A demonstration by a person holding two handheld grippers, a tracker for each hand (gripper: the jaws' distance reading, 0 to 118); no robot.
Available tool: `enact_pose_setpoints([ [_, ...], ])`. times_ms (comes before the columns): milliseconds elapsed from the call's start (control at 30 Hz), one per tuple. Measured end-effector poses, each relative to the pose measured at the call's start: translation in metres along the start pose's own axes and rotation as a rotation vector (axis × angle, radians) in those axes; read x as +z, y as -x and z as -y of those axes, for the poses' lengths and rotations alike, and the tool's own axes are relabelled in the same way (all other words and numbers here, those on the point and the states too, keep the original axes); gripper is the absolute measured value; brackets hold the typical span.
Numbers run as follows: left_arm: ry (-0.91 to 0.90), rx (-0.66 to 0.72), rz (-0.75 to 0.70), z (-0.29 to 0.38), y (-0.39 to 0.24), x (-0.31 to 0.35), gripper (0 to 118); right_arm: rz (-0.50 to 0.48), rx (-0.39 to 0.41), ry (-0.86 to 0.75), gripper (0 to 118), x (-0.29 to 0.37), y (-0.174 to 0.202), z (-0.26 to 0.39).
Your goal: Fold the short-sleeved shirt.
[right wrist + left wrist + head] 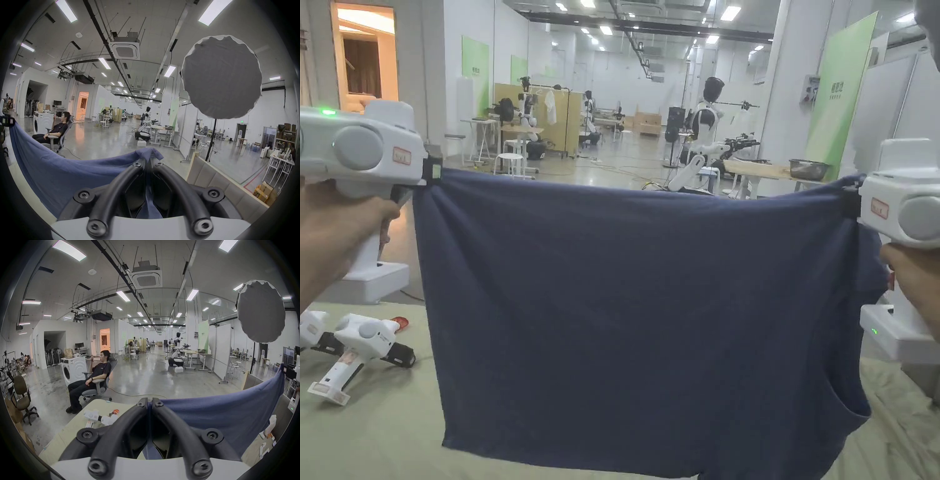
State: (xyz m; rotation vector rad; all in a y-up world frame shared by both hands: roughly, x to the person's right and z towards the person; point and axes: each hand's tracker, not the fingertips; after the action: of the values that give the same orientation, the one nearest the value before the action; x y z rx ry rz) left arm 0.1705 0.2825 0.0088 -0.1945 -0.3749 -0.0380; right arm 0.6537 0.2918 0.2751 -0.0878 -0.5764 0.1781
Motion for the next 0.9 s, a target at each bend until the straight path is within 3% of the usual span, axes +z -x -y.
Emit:
enact_pose_setpoints([
  [200, -0.049, -0.020, -0.059, -0.027, -0.009, -0.019, 0, 0.012, 0.032, -0.036, 3, -0.022, 0.003, -0.021],
  [300, -0.061, -0.030, -0.053, -0.028, -0.013, -0.025, 0, 0.017, 0.000, -0.056, 3, -0.022, 0.001, -0.015],
  [400, -0.053, -0.039, -0.028, -0.016, -0.015, -0.027, 0, 0.028, 0.017, -0.060, 3, -0.020, 0.002, 0.001],
  [567, -0.025, -0.089, -0.015, 0.032, -0.026, -0.026, 0, 0.055, 0.021, -0.042, 3, -0.005, 0.002, 0.052],
  [900, 0.070, 0.007, 0.046, 0.169, -0.021, 0.009, 0, 0.015, 0.017, 0.108, 3, 0.052, -0.006, 0.173],
])
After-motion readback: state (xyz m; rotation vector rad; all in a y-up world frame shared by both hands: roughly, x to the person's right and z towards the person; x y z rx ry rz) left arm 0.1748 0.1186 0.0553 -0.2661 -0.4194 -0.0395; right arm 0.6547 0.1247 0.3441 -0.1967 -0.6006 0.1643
